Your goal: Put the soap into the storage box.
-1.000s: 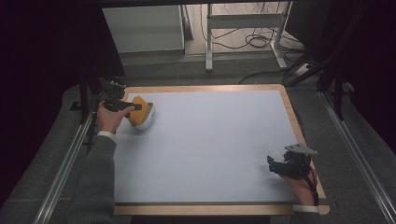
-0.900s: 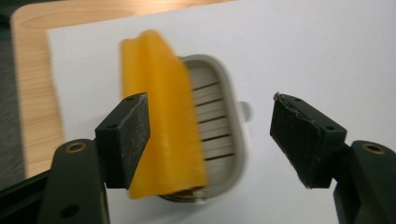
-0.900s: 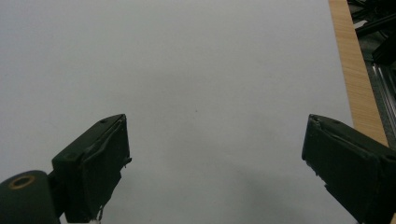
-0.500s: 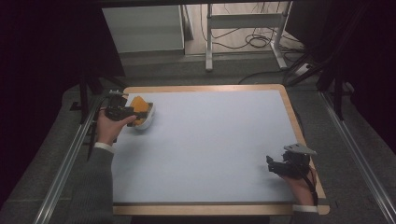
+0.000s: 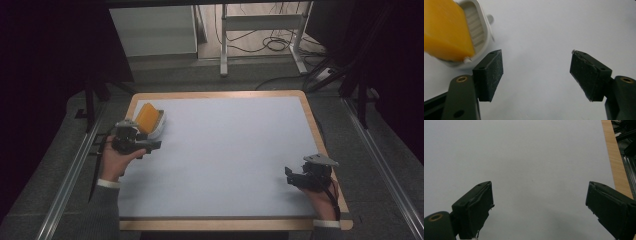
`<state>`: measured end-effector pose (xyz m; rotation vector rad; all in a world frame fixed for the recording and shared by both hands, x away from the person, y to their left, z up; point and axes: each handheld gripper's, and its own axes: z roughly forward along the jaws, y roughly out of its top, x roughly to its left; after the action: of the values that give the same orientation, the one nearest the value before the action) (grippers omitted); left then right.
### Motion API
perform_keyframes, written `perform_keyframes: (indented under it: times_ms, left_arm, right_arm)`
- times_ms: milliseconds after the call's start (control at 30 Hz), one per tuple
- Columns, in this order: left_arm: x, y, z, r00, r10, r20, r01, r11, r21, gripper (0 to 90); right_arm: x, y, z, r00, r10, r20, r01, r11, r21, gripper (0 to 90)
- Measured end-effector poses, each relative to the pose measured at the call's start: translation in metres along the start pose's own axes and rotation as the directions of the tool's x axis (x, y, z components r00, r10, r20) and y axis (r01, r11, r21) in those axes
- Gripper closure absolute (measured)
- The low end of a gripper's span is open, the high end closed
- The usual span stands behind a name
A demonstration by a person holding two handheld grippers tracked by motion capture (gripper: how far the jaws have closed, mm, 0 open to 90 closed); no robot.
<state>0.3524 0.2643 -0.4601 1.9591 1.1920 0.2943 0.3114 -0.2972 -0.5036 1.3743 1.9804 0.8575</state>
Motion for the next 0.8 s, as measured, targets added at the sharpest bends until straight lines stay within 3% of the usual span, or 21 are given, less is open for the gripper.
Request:
perform_keyframes:
  times_ms: [133, 300, 467, 567, 700, 800]
  left_arm:
    - [-0.011, -0.02, -0.001, 0.9998, 0.017, -0.004, -0.017, 0.9998, 0.011, 26.9]
    - [-0.02, -0.041, 0.0, 0.9991, 0.038, 0.019, -0.039, 0.9981, 0.048, 26.7]
    - [-0.022, -0.063, 0.003, 0.9999, -0.011, 0.013, 0.011, 0.9995, 0.029, 27.3]
    - [-0.023, -0.067, 0.009, 1.0, 0.006, -0.002, -0.006, 0.9983, 0.058, 28.1]
    - [-0.022, -0.066, 0.012, 1.0, -0.009, -0.001, 0.009, 0.9989, 0.046, 27.9]
    - [-0.022, -0.068, 0.018, 0.9999, -0.009, -0.009, 0.01, 0.9983, 0.057, 27.5]
  right_arm:
    - [0.0, 0.0, -0.001, 1.0, 0.001, 0.0, -0.001, 1.0, -0.002, 7.5]
    - [0.001, 0.001, -0.001, 1.0, 0.0, 0.0, 0.0, 1.0, -0.003, 7.5]
    - [0.002, 0.001, 0.0, 1.0, -0.006, -0.001, 0.006, 1.0, -0.002, 7.5]
    - [0.003, 0.001, 0.0, 1.0, -0.008, -0.004, 0.008, 1.0, -0.001, 7.5]
    - [0.004, 0.003, -0.003, 0.9994, 0.003, -0.036, -0.004, 1.0, -0.021, 7.5]
    - [0.006, 0.004, -0.003, 0.9995, -0.003, -0.03, 0.002, 1.0, -0.028, 7.5]
